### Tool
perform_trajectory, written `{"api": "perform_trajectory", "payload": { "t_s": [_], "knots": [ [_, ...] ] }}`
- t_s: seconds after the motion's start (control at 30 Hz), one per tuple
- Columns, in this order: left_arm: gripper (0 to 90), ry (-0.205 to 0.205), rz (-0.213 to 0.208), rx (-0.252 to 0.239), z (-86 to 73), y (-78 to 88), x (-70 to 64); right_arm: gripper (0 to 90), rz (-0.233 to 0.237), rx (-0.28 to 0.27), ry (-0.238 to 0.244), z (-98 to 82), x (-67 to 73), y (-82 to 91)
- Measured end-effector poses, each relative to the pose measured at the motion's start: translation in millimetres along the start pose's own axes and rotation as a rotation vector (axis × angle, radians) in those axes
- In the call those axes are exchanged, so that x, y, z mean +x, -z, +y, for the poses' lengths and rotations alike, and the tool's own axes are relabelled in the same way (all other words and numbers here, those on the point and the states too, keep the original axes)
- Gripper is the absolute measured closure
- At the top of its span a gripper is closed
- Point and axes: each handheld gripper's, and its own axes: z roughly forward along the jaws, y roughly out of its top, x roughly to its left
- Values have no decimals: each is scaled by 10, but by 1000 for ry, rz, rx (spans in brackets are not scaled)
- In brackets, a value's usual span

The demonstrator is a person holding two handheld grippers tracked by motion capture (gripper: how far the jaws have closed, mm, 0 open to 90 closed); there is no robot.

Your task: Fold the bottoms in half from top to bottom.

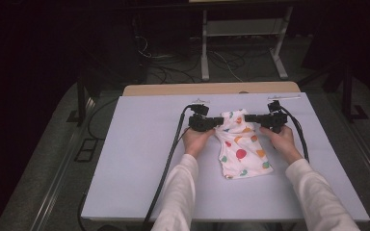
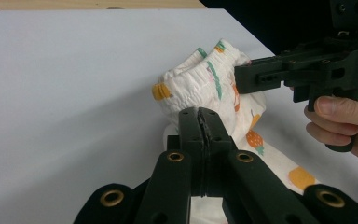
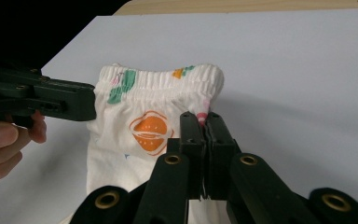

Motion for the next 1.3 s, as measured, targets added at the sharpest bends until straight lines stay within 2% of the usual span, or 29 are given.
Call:
{"api": "perform_trajectory", "payload": {
  "t_s": [0.4, 0.63, 1.3],
  "knots": [
    [882, 5, -18, -13, -18, 103, -142, 864, -16, -7, 24, 6, 126, 130],
    [882, -7, -27, -16, -48, 181, -218, 864, -24, -4, 39, -58, 190, 186],
    [882, -13, -63, -6, -227, 201, -320, 863, -18, 10, 59, -227, 263, 327]
  ]
}}
